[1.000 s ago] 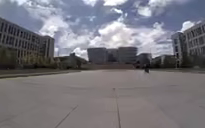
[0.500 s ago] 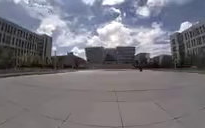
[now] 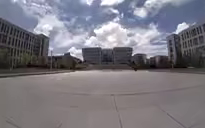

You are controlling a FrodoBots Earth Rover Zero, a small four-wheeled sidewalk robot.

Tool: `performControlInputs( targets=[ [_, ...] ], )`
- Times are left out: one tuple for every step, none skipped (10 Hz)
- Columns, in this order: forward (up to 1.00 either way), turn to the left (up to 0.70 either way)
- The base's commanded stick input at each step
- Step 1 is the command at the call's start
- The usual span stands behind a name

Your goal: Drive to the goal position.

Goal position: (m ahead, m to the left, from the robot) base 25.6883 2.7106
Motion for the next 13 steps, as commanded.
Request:
performControlInputs(
  targets=[
    [0.70,-0.32],
    [0.70,0.01],
    [0.70,0.07],
    [0.70,0.09],
    [0.70,0.10],
    [0.70,0.04],
    [0.70,-0.23],
    [0.70,-0.21],
    [0.70,-0.25],
    [0.70,-0.31],
    [0.70,-0.25],
    [0.70,-0.06],
    [0.70,0.18]
  ],
)
